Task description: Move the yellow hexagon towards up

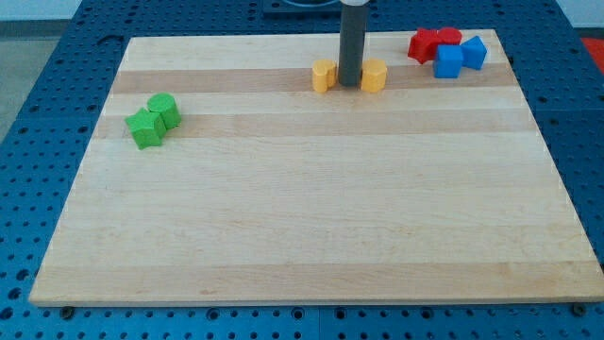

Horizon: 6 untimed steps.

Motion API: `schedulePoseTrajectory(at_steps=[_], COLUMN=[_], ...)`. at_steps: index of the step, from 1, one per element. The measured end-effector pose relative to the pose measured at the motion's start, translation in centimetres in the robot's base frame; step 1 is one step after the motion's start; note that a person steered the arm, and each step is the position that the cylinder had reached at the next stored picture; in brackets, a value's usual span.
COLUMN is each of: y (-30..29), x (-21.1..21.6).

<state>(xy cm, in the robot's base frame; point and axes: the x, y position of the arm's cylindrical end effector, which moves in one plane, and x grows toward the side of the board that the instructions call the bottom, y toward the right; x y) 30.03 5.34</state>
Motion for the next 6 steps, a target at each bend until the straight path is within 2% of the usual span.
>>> schedulePoseTrajectory(at_steps=[1,2,3,5,6], y=[-1.7,-3.0,-0.9,3.7,3.8], x=[0.7,3.2,3.7,0.2,-2.1])
